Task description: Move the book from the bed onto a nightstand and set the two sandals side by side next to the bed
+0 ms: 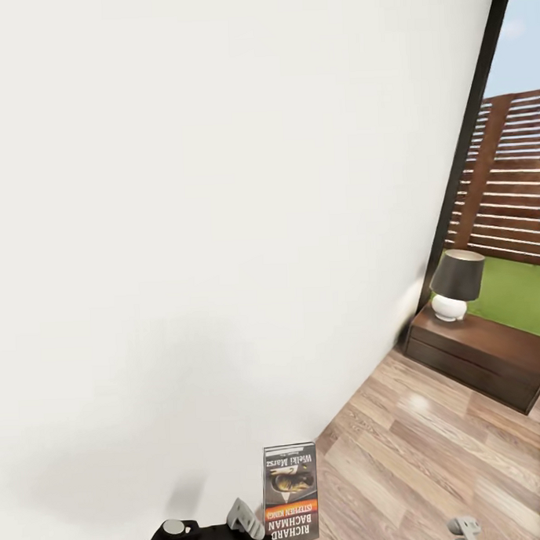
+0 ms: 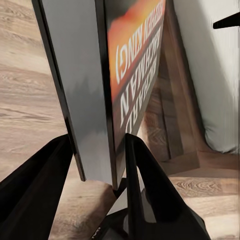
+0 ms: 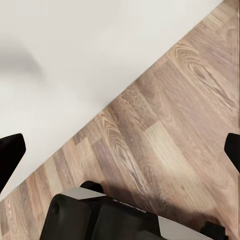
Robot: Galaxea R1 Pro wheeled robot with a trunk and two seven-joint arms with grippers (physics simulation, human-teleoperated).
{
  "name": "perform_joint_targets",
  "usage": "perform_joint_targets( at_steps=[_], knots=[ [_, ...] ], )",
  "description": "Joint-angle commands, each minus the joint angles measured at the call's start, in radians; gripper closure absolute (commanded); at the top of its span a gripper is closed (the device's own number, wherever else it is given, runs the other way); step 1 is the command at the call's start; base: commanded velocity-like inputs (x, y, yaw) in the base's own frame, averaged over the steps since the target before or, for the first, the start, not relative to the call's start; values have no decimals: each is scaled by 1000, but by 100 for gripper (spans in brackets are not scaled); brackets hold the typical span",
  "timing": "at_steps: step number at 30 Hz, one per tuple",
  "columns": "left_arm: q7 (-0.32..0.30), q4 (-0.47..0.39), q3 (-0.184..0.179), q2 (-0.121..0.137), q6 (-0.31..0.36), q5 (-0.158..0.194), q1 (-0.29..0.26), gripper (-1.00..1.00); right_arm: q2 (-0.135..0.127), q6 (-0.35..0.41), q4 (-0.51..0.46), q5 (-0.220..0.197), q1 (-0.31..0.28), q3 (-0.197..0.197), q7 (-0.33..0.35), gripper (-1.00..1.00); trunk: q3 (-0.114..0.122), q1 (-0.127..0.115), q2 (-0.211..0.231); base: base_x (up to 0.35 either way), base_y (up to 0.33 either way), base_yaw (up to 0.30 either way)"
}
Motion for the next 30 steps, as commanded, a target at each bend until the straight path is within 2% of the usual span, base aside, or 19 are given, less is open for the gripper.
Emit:
perform_joint_targets(
  at_steps=[1, 30],
  knots=[
    [-2, -1, -2, 0, 6, 7, -1, 100, -1, 9, 0, -10, -1, 4, 2, -100, -1, 1, -2, 0, 0, -278],
    [-2, -1, -2, 0, 5, 6, -1, 100, -1, 9, 0, -11, -1, 3, 2, -100, -1, 1, -2, 0, 0, -279]
  ],
)
